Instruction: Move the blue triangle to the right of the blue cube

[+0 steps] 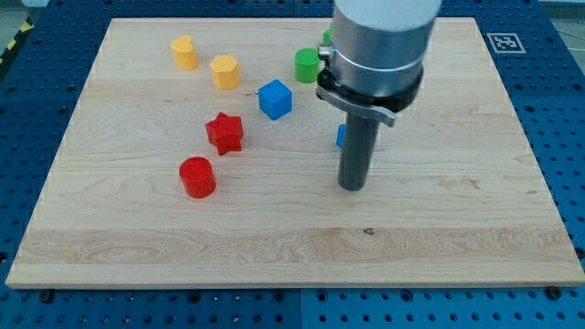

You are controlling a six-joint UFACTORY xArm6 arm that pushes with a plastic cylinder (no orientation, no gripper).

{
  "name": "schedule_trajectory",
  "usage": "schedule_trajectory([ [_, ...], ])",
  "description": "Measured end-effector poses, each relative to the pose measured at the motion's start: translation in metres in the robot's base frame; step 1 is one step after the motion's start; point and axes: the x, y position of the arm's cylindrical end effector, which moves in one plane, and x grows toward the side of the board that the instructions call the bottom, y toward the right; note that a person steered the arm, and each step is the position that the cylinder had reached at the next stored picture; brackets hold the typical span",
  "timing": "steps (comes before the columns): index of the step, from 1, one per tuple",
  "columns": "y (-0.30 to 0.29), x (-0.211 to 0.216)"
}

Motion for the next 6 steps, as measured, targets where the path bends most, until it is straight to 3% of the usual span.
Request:
schedule_trajectory([
  [1,0.017,-0.021],
  [2,-0.01,-0.047],
  [4,-0.022,-0.051],
  [5,0.015,-0.034],
  [6,-0.003,-0.05],
])
